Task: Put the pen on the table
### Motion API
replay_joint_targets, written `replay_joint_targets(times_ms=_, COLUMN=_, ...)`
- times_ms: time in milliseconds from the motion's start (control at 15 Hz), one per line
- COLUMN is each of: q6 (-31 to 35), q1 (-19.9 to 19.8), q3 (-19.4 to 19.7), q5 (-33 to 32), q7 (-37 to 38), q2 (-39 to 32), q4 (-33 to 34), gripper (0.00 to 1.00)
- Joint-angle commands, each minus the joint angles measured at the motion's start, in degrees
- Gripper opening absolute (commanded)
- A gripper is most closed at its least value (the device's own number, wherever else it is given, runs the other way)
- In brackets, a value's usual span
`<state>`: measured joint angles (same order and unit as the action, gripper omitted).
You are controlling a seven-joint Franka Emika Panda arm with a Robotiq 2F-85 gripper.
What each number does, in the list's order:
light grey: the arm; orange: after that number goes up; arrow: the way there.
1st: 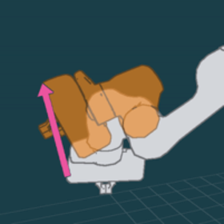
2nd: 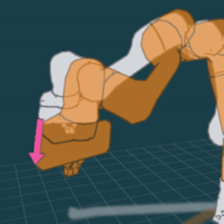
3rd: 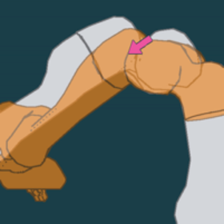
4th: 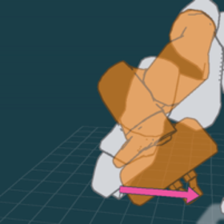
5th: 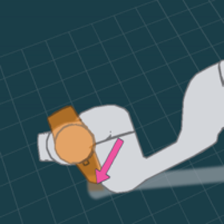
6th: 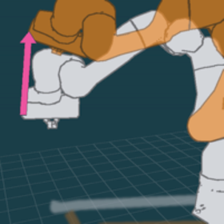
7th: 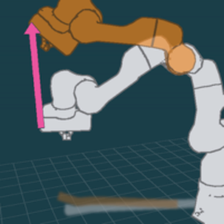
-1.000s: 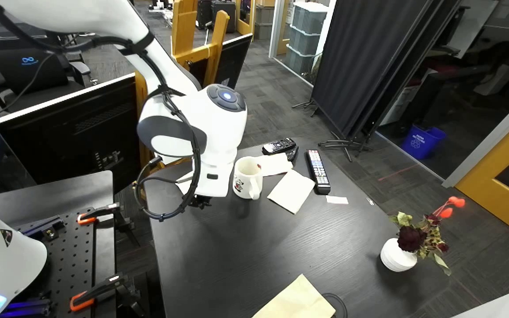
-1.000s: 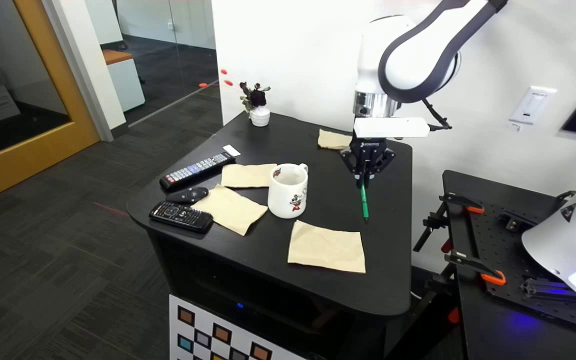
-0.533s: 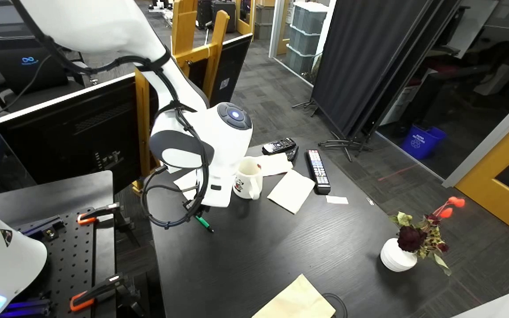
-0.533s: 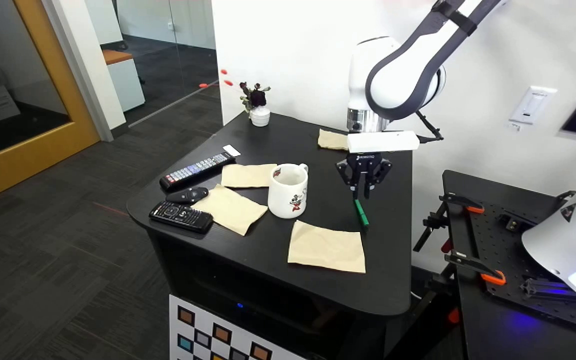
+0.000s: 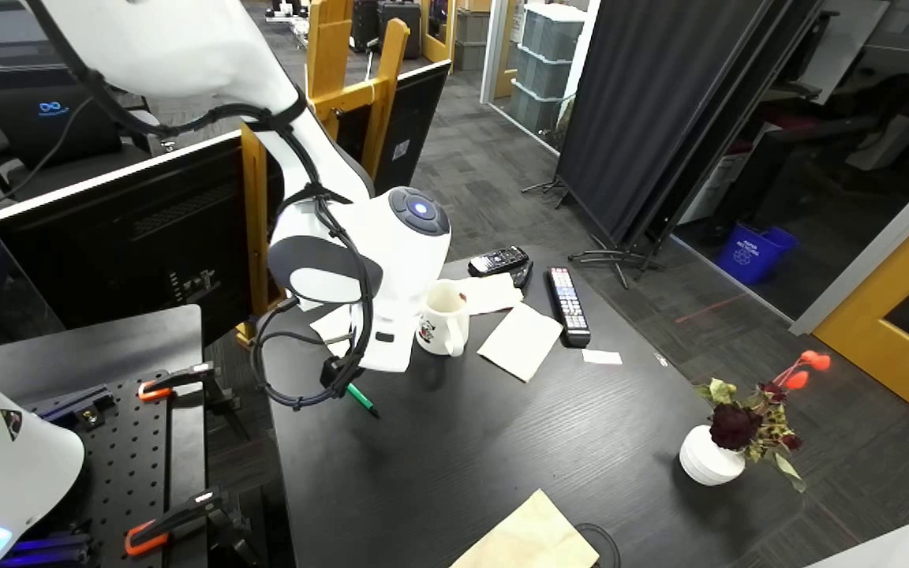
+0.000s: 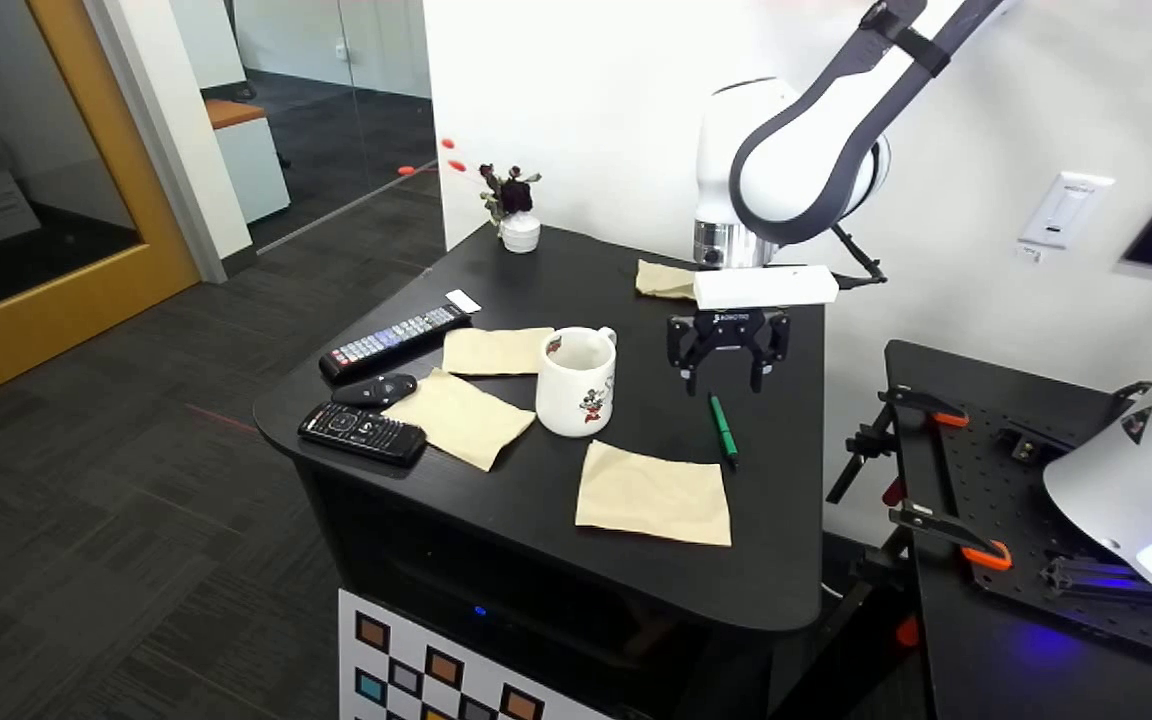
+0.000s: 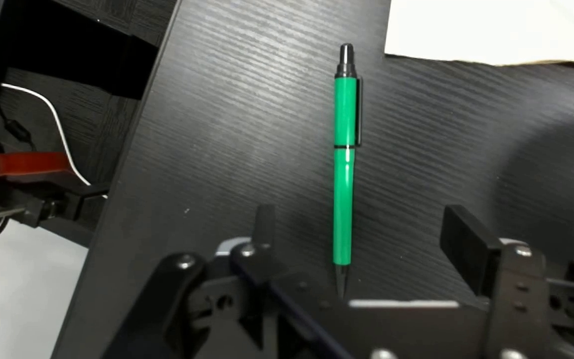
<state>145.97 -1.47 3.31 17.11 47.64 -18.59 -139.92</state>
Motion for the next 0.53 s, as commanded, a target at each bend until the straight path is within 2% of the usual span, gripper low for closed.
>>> replay_joint_targets(times_ms=0, q6=0.14, q1=1.05, q3=0.91, q5=0.2, q7=1.11, q2=0.38, q4=0.24, gripper=1.0)
replay_joint_targets(times_ms=467, q6=-0.17, q1=0.86, q3=0.67, q5=0.24, q7=-0.22, q2=-0.01, q4=0.23, gripper=1.0)
